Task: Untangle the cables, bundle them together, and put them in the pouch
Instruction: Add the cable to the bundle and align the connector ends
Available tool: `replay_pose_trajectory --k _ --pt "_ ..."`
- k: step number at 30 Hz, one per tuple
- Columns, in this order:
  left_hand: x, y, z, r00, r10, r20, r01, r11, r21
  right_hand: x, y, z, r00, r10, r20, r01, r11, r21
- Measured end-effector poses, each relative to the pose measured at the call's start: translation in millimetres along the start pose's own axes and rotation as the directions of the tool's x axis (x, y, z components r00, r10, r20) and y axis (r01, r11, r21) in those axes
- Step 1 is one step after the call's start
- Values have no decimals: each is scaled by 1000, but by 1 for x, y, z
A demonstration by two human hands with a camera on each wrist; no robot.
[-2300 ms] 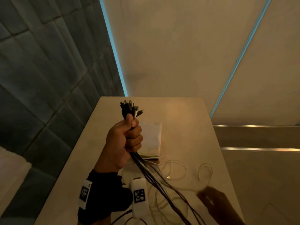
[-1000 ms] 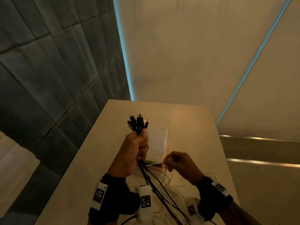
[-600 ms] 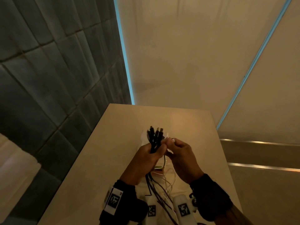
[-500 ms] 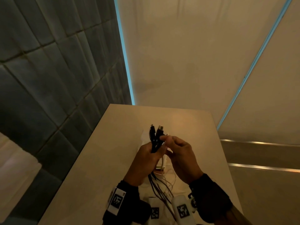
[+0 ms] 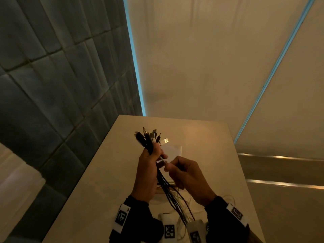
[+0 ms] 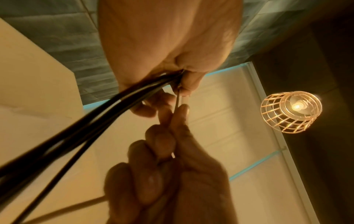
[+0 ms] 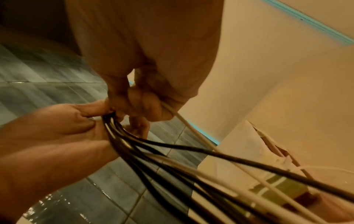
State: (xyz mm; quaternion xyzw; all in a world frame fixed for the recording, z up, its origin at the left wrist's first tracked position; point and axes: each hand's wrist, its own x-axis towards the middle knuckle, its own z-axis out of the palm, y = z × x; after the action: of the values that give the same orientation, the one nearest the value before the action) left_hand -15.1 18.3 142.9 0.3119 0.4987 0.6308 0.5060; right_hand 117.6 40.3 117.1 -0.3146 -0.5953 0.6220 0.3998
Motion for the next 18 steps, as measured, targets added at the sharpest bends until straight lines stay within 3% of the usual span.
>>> replay_pose_trajectory --k 3,7,13,18 --pt "-1 7 1 997 -43 62 56 973 -225 -4 13 -1 996 19 85 -23 999 45" --pt "2 17 -6 999 -4 49 18 956 -292 -7 38 -9 987 33 157 -8 987 -159" --pt "2 25 -14 998 -24 58 41 951 -306 -9 80 -20 990 93 109 -62 965 -255" --pt "2 33 -19 999 -35 1 34 946 -322 -17 121 -38 955 296 32 -254 866 -430"
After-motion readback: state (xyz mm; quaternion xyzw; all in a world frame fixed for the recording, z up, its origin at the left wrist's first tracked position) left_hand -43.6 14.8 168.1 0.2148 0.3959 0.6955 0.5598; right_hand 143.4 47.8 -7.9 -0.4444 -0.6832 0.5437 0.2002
